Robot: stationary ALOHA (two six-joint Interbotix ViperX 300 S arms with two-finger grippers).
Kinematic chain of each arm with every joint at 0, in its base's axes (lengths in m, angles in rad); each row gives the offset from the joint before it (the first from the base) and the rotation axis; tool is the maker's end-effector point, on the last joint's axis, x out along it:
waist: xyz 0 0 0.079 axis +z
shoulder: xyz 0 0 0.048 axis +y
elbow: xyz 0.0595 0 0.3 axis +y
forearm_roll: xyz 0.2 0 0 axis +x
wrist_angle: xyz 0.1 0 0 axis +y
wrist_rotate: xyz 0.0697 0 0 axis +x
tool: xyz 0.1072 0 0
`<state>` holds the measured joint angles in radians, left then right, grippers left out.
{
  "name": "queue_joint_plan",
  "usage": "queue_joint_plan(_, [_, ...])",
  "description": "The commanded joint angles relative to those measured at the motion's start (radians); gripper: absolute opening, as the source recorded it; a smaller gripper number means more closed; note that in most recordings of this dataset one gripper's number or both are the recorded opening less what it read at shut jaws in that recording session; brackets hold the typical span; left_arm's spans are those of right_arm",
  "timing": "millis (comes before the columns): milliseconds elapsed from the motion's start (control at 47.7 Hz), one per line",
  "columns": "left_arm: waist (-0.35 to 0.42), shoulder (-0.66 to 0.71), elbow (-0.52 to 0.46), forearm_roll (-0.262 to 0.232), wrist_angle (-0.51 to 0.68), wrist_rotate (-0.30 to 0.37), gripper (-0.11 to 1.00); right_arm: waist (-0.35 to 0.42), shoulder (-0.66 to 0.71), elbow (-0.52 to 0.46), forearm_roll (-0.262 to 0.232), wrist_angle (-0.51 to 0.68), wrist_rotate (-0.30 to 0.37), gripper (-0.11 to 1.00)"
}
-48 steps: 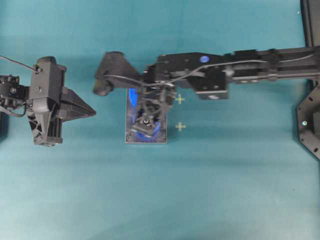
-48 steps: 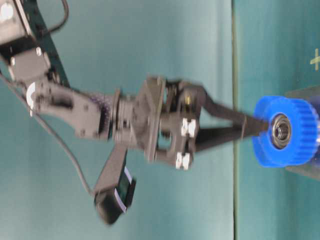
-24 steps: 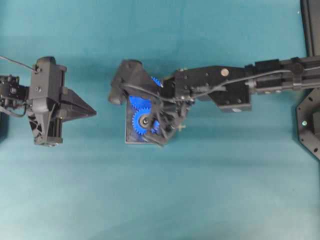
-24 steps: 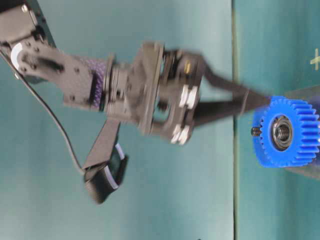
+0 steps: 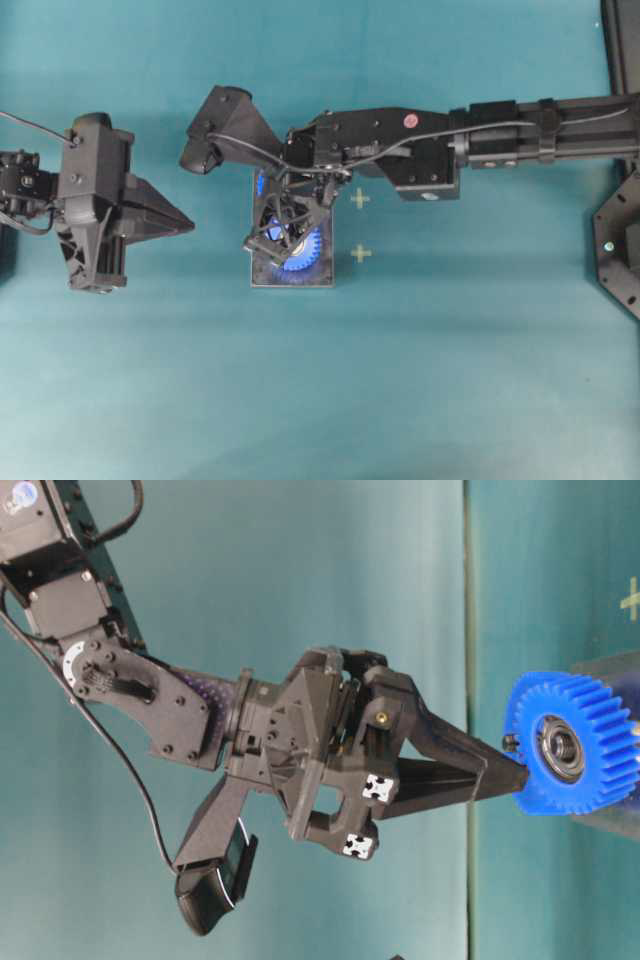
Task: Fit the small gear onto the shaft.
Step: 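Lower the small gear onto the shaft, adjusting to mesh with large gear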
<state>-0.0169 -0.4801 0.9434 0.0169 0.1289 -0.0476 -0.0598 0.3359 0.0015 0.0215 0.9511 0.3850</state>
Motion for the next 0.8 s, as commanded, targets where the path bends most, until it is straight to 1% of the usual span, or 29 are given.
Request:
queue_joint_plan(0, [-0.002,-0.003,-0.009,0.003,-0.009,-0.003,0.0,-0.008,-0.014,0.011,-0.003,0.017,-0.006,0.01])
queue_joint_plan(189, [-0.002,0.0,-0.008,0.003,-0.009,-0.003,0.0,0.0,-0.038,0.061,-0.005,0.035,0.002,0.01])
queue_joint_plan(272, [-0.002,0.002,-0.009,0.003,-0.011,-0.003,0.0,0.003,-0.051,0.083,0.003,0.035,0.005,0.01])
queue_joint_plan(440, [-0.002,0.003,-0.009,0.003,-0.014,-0.005,0.0,0.041,-0.094,0.11,0.005,0.067,0.026,0.01])
queue_joint_plan(545, [-0.002,0.003,-0.012,0.003,-0.014,-0.005,0.0,0.083,-0.141,0.114,0.002,0.112,0.066,0.01])
queue_joint_plan(650, [-0.002,0.005,-0.012,0.003,-0.014,-0.005,0.0,0.101,-0.178,0.104,-0.009,0.12,0.103,0.01])
queue_joint_plan(776, [-0.002,0.009,-0.015,0.003,-0.014,-0.005,0.0,0.098,-0.193,0.075,-0.038,0.1,0.107,0.01])
